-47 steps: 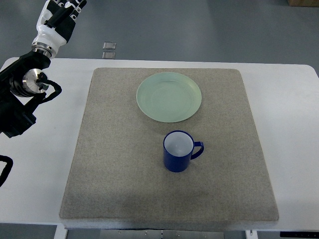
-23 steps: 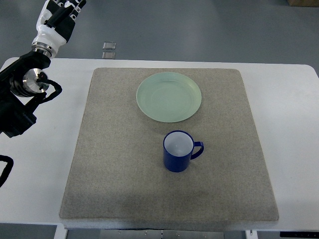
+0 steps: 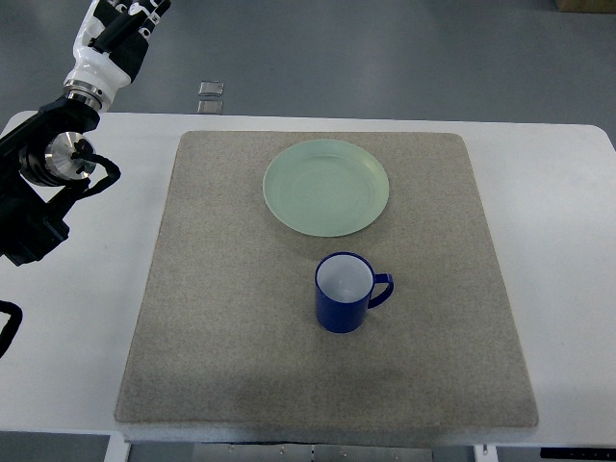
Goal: Place cup left of plate with left hand
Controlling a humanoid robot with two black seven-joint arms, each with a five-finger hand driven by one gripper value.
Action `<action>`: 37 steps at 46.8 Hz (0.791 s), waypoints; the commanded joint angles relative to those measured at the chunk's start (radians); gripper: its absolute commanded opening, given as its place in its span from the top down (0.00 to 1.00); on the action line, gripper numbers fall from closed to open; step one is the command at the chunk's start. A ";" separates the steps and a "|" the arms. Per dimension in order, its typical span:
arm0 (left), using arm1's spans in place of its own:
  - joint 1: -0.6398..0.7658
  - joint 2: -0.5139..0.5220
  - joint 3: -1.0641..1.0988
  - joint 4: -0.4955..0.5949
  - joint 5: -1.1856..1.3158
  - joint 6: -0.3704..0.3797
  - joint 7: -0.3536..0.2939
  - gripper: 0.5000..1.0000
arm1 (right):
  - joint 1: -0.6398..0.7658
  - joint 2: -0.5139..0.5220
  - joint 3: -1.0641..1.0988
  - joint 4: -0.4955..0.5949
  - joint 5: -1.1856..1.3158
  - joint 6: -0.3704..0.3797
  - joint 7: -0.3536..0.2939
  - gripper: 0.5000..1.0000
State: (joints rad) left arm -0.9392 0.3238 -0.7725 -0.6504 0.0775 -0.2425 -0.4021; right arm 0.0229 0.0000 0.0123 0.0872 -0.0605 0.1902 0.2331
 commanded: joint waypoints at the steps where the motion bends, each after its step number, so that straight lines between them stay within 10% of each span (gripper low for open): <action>1: 0.000 0.014 0.024 -0.028 0.002 0.000 0.000 0.01 | 0.000 0.000 0.000 0.000 0.001 0.000 0.000 0.14; 37: 0.000 0.192 0.409 -0.414 0.041 -0.020 0.008 0.01 | 0.000 0.000 0.000 0.000 0.001 0.000 0.000 0.14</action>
State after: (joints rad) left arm -0.9389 0.5005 -0.3944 -1.0355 0.1041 -0.2608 -0.3941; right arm 0.0228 0.0000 0.0123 0.0869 -0.0599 0.1902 0.2332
